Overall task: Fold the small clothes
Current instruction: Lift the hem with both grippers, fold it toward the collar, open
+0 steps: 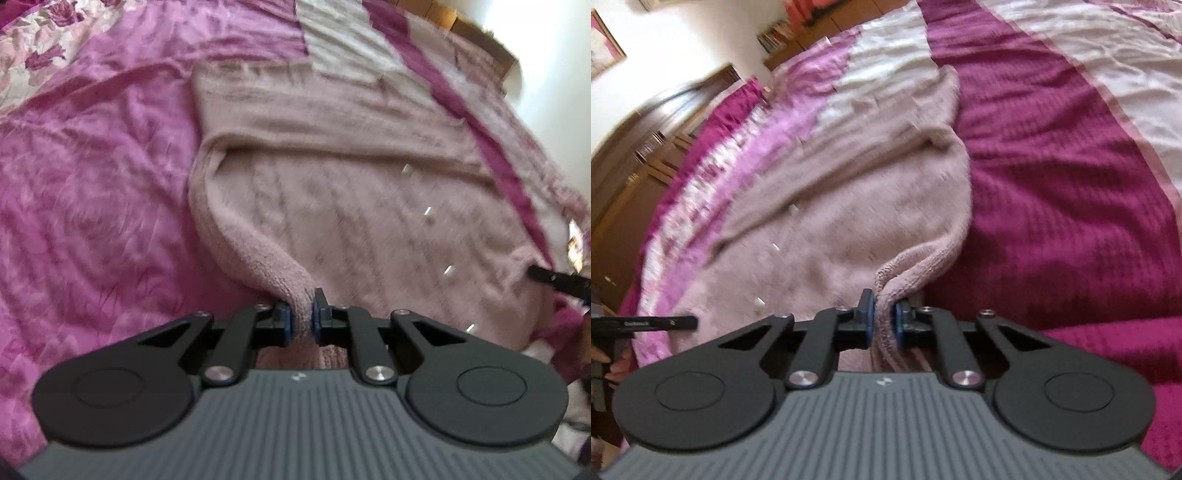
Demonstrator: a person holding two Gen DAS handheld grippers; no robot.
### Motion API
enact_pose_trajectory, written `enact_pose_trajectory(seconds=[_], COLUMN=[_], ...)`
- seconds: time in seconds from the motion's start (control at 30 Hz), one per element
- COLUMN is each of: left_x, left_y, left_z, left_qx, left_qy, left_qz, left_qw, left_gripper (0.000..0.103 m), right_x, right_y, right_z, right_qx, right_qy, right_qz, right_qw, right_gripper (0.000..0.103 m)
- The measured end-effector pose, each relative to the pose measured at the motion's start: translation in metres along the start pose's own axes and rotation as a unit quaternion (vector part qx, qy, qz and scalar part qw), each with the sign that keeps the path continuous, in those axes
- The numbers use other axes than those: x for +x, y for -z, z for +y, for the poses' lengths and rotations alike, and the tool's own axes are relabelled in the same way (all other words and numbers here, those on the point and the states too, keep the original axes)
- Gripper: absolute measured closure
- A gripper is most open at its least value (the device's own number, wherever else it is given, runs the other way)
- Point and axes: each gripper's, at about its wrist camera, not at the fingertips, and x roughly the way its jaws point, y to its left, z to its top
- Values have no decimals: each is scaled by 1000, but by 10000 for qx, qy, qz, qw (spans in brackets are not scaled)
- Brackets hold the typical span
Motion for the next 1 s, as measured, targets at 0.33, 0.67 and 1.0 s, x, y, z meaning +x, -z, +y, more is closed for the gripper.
enact_pose_trajectory(seconds=[0.33, 0.67, 1.0], left_x=[-13, 26, 60], left_y=[-41, -67, -61], left_z=[6, 18, 24], left_qx=[-395, -573, -600], left_qy=[94, -321, -600], left_qz=[-812, -951, -779], left_qw=[9959, 9933, 9933], left_gripper=[90, 90, 88], right_x=[2, 48, 84], right_y=[-45, -76, -63], right_z=[3, -4, -38], right_qx=[297, 378, 930], right_qy=[-215, 372, 655], right_qz=[-945, -1187, -979], right_qw=[9949, 9915, 9887], right_gripper=[93, 93, 92])
